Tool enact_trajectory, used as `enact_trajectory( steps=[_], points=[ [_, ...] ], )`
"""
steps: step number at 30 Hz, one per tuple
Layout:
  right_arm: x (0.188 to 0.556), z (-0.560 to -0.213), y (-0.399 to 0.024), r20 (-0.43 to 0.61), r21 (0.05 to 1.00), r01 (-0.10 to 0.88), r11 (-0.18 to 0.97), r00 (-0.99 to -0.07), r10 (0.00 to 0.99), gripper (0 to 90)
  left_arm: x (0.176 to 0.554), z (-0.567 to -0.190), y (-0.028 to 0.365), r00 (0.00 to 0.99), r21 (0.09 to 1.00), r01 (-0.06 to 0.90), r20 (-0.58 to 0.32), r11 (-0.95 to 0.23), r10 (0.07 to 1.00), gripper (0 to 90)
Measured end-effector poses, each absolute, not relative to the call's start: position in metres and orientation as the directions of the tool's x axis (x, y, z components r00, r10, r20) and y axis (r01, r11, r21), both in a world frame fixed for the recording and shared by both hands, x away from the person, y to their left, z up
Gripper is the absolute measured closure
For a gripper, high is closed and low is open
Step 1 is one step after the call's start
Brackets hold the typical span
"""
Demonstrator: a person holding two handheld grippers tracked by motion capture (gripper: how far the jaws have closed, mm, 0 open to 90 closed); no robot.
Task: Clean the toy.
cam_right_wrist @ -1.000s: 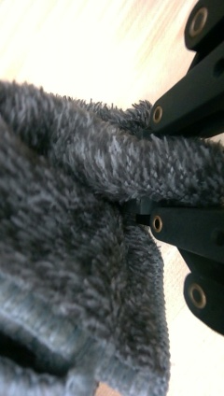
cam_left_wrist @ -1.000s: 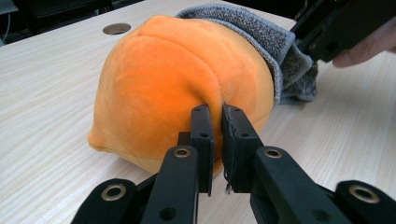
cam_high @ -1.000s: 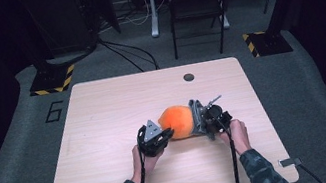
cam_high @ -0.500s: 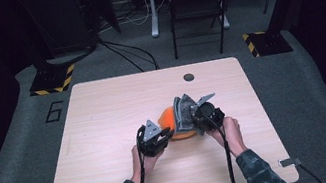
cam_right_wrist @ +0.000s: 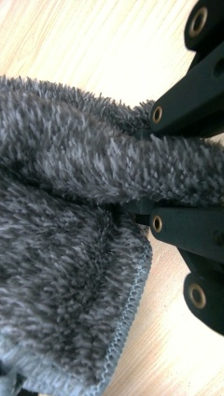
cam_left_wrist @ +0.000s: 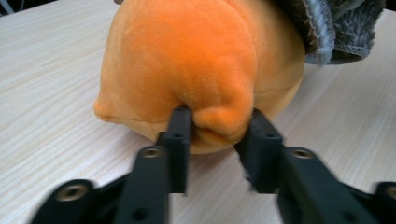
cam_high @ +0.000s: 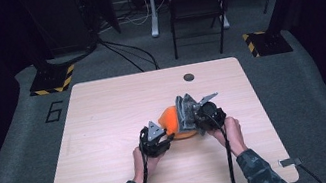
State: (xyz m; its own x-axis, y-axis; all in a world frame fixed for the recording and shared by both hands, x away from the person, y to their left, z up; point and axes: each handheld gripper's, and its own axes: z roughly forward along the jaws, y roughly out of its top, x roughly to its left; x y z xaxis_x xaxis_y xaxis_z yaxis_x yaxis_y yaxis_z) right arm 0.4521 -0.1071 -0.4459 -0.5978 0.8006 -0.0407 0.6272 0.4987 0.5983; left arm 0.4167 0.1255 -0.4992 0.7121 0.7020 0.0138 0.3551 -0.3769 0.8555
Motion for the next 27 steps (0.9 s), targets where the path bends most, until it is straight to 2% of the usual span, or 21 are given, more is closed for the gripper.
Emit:
enact_trajectory(
  steps=[5, 14, 18, 21, 27],
  points=[
    [0.45, -0.44, -0.109, -0.043, 0.614, 0.618, 0.491, -0.595, 0.802, 77.6, 0.416, -0.493, 0.127, 0.712, 0.858, 0.35, 0.017, -0.375, 0.702, 79.1],
    [0.434, -0.407, -0.094, -0.036, 0.689, 0.541, 0.483, -0.64, 0.768, 77.6, 0.41, -0.475, 0.129, 0.713, 0.874, 0.376, -0.061, -0.307, 0.698, 79.6],
    [0.431, -0.413, -0.081, -0.098, 0.665, 0.516, 0.539, -0.656, 0.749, 77.5, 0.408, -0.476, 0.127, 0.717, 0.866, 0.385, -0.063, -0.319, 0.695, 79.4],
    [0.436, -0.419, -0.085, -0.066, 0.659, 0.54, 0.523, -0.652, 0.756, 77.5, 0.41, -0.478, 0.127, 0.721, 0.865, 0.38, -0.054, -0.329, 0.691, 79.3],
    [0.44, -0.428, -0.095, -0.081, 0.622, 0.572, 0.535, -0.633, 0.77, 77.6, 0.412, -0.48, 0.127, 0.723, 0.853, 0.393, -0.056, -0.343, 0.689, 78.2]
  ],
)
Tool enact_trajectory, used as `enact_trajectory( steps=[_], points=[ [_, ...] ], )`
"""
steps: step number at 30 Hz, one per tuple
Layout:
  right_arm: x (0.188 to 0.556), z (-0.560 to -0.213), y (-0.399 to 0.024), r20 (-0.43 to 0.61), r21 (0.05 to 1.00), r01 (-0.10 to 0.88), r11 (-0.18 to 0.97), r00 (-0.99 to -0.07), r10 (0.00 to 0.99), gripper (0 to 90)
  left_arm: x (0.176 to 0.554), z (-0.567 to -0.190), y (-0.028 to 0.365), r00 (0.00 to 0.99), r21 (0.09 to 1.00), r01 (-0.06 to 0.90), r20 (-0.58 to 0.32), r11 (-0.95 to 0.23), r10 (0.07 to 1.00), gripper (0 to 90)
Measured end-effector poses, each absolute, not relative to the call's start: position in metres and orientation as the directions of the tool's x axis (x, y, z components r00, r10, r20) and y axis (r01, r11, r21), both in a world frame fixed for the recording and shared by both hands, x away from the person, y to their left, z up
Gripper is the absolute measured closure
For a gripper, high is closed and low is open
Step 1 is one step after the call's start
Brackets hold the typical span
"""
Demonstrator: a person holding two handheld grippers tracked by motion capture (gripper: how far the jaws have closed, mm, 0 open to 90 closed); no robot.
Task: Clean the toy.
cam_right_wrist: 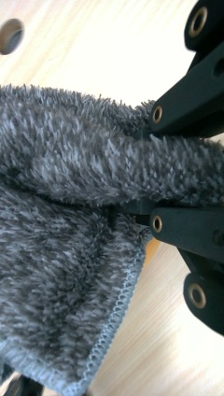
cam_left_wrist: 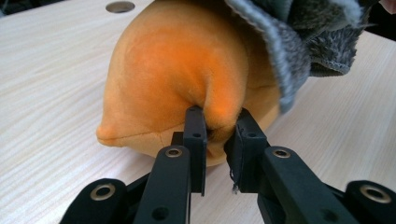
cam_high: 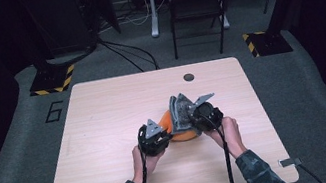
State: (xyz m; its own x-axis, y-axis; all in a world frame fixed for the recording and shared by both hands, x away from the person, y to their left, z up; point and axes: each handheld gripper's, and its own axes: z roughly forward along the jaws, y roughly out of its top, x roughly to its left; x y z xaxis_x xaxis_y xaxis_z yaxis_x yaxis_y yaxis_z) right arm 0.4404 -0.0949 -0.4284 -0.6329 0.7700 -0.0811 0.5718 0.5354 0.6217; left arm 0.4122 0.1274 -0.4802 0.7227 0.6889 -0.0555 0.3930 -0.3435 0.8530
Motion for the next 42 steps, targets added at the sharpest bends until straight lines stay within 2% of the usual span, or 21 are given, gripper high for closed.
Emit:
enact_trajectory(
  steps=[11, 15, 17, 24, 29, 32, 35, 40, 41, 42],
  points=[
    [0.456, -0.469, -0.12, -0.037, 0.538, 0.686, 0.49, -0.562, 0.827, 77.6, 0.416, -0.483, 0.129, 0.725, 0.847, 0.411, -0.079, -0.338, 0.684, 76.3],
    [0.46, -0.488, -0.119, -0.063, 0.475, 0.718, 0.508, -0.548, 0.834, 77.6, 0.416, -0.483, 0.13, 0.724, 0.845, 0.415, -0.082, -0.338, 0.685, 76.2],
    [0.462, -0.493, -0.119, -0.065, 0.475, 0.718, 0.509, -0.548, 0.834, 77.6, 0.417, -0.483, 0.131, 0.725, 0.847, 0.41, -0.076, -0.34, 0.685, 76.2],
    [0.463, -0.473, -0.127, -0.037, 0.496, 0.718, 0.489, -0.545, 0.838, 77.6, 0.419, -0.485, 0.134, 0.717, 0.847, 0.419, -0.087, -0.327, 0.692, 75.9],
    [0.453, -0.432, -0.129, -0.009, 0.606, 0.654, 0.453, -0.563, 0.826, 77.6, 0.419, -0.485, 0.133, 0.711, 0.849, 0.424, -0.094, -0.317, 0.697, 75.8],
    [0.448, -0.423, -0.119, 0.008, 0.622, 0.627, 0.468, -0.603, 0.798, 77.6, 0.419, -0.485, 0.133, 0.711, 0.848, 0.425, -0.096, -0.316, 0.697, 75.1],
    [0.449, -0.441, -0.105, -0.024, 0.58, 0.631, 0.515, -0.619, 0.785, 77.7, 0.418, -0.482, 0.133, 0.709, 0.851, 0.416, -0.083, -0.32, 0.7, 64.6],
    [0.453, -0.447, -0.111, -0.001, 0.589, 0.646, 0.486, -0.601, 0.799, 77.7, 0.41, -0.481, 0.125, 0.699, 0.853, 0.384, -0.018, -0.354, 0.715, 41.8],
    [0.453, -0.449, -0.113, 0.005, 0.591, 0.65, 0.478, -0.595, 0.804, 77.7, 0.41, -0.484, 0.123, 0.706, 0.85, 0.382, -0.015, -0.363, 0.708, 42.3],
    [0.454, -0.449, -0.113, 0.013, 0.591, 0.652, 0.475, -0.597, 0.802, 77.8, 0.411, -0.486, 0.122, 0.704, 0.851, 0.383, -0.018, -0.359, 0.709, 46.5]
  ],
)
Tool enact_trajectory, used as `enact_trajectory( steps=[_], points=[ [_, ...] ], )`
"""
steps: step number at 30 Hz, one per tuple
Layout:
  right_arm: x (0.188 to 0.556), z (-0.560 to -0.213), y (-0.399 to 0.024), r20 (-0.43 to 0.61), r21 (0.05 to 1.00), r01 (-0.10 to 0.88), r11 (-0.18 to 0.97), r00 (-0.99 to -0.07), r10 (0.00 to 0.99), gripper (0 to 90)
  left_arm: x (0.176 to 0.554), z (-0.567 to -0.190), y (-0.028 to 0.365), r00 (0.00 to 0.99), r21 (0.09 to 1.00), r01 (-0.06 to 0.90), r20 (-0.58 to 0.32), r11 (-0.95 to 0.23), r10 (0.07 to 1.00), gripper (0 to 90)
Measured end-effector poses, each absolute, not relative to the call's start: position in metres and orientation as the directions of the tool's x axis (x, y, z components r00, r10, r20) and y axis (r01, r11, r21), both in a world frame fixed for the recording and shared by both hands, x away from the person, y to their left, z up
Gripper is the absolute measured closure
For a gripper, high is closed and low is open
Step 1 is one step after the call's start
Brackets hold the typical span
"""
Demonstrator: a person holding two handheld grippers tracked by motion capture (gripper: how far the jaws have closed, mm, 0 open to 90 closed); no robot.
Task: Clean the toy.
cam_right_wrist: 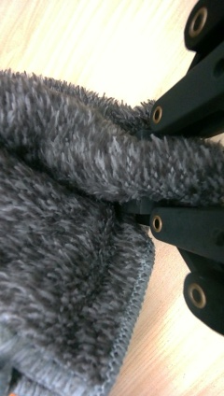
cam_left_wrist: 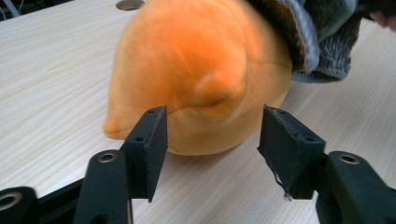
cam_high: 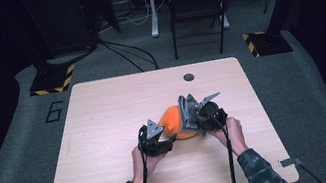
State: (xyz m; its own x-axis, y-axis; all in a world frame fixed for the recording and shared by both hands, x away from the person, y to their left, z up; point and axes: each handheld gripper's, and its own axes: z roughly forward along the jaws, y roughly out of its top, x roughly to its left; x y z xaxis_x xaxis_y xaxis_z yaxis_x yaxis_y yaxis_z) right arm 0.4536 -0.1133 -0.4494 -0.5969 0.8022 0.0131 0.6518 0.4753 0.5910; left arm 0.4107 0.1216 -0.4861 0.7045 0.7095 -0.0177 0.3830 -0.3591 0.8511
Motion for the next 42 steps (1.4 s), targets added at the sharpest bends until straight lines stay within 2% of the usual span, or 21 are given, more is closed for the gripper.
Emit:
enact_trajectory(
  steps=[5, 9, 17, 22, 25, 35, 42],
  points=[
    [0.453, -0.45, -0.113, -0.004, 0.586, 0.647, 0.488, -0.6, 0.8, 77.7, 0.414, -0.493, 0.122, 0.709, 0.855, 0.372, -0.012, -0.36, 0.705, 73.1],
    [0.454, -0.448, -0.114, -0.003, 0.587, 0.647, 0.486, -0.599, 0.801, 77.7, 0.414, -0.491, 0.122, 0.71, 0.856, 0.371, -0.011, -0.361, 0.704, 81.5],
    [0.445, -0.418, -0.113, -0.012, 0.667, 0.593, 0.452, -0.598, 0.802, 77.7, 0.414, -0.483, 0.127, 0.709, 0.863, 0.403, -0.083, -0.305, 0.7, 83.6],
    [0.432, -0.405, -0.094, -0.039, 0.697, 0.532, 0.481, -0.642, 0.766, 77.6, 0.412, -0.481, 0.125, 0.717, 0.866, 0.403, -0.096, -0.298, 0.69, 83.5],
    [0.433, -0.417, -0.082, -0.083, 0.663, 0.526, 0.533, -0.656, 0.75, 77.7, 0.413, -0.483, 0.125, 0.712, 0.86, 0.416, -0.108, -0.294, 0.693, 83.3],
    [0.444, -0.435, -0.098, -0.078, 0.635, 0.569, 0.522, -0.625, 0.777, 78.0, 0.416, -0.485, 0.128, 0.715, 0.856, 0.43, -0.129, -0.286, 0.688, 83.3],
    [0.459, -0.465, -0.122, -0.038, 0.562, 0.676, 0.477, -0.555, 0.831, 78.0, 0.417, -0.487, 0.129, 0.717, 0.861, 0.423, -0.127, -0.282, 0.686, 83.3]
  ],
)
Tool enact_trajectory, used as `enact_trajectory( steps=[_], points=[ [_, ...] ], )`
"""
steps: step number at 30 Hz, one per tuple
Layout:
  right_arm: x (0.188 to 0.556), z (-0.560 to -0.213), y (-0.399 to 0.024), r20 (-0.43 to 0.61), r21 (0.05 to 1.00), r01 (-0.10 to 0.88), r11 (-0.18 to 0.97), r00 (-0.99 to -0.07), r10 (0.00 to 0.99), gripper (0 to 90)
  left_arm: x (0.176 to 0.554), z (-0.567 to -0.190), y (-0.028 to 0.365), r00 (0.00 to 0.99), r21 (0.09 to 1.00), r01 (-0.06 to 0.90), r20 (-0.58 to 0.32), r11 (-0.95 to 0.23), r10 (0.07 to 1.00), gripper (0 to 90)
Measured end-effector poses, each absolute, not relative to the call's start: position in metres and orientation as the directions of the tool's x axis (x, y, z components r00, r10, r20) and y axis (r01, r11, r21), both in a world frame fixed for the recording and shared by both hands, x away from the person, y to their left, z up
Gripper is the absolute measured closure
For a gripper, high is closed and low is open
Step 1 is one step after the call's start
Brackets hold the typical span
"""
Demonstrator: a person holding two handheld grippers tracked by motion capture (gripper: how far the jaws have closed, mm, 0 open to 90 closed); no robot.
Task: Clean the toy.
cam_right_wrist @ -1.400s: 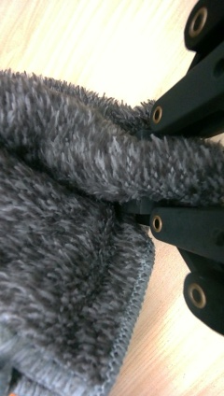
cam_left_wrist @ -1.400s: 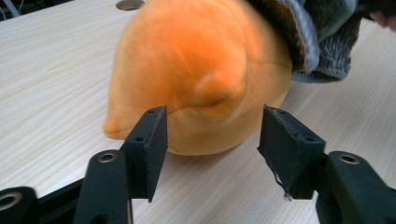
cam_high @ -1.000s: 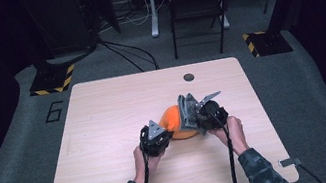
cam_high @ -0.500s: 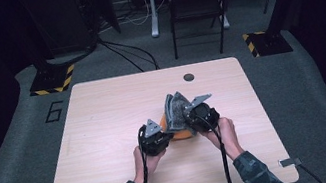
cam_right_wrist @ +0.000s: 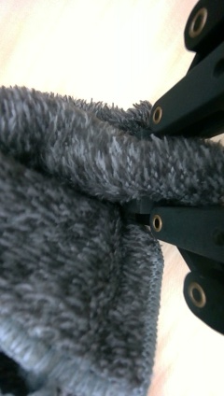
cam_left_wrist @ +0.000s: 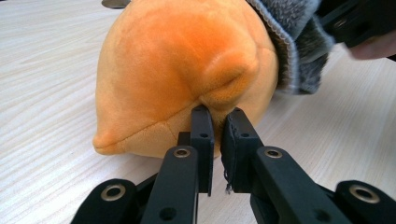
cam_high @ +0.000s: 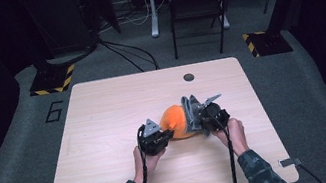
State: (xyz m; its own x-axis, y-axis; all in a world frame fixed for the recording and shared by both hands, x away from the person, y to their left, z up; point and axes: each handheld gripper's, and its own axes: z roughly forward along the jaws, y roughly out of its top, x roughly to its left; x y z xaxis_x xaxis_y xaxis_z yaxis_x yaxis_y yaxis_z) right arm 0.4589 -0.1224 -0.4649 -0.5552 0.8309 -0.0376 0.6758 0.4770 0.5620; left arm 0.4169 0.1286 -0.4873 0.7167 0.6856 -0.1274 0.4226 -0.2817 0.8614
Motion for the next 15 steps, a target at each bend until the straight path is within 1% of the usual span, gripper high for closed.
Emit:
enact_trajectory(
  steps=[4, 6, 7, 10, 13, 15],
  points=[
    [0.467, -0.488, -0.13, -0.029, 0.494, 0.731, 0.471, -0.527, 0.85, 77.9, 0.418, -0.488, 0.13, 0.71, 0.865, 0.423, -0.132, -0.269, 0.691, 83.3],
    [0.47, -0.493, -0.134, 0.003, 0.496, 0.745, 0.446, -0.516, 0.857, 77.9, 0.419, -0.488, 0.132, 0.711, 0.868, 0.419, -0.13, -0.268, 0.691, 83.1],
    [0.471, -0.492, -0.134, -0.007, 0.494, 0.742, 0.453, -0.518, 0.855, 78.0, 0.419, -0.488, 0.133, 0.712, 0.867, 0.418, -0.127, -0.272, 0.691, 83.1],
    [0.47, -0.481, -0.138, -0.01, 0.497, 0.74, 0.453, -0.517, 0.856, 78.0, 0.42, -0.488, 0.134, 0.713, 0.868, 0.418, -0.132, -0.267, 0.688, 82.9],
    [0.466, -0.455, -0.147, 0.021, 0.561, 0.72, 0.409, -0.506, 0.862, 78.1, 0.421, -0.488, 0.134, 0.71, 0.871, 0.419, -0.137, -0.258, 0.691, 82.7],
    [0.461, -0.436, -0.148, 0.043, 0.628, 0.678, 0.381, -0.52, 0.853, 78.1, 0.42, -0.488, 0.133, 0.709, 0.872, 0.42, -0.144, -0.25, 0.69, 82.4]
  ],
)
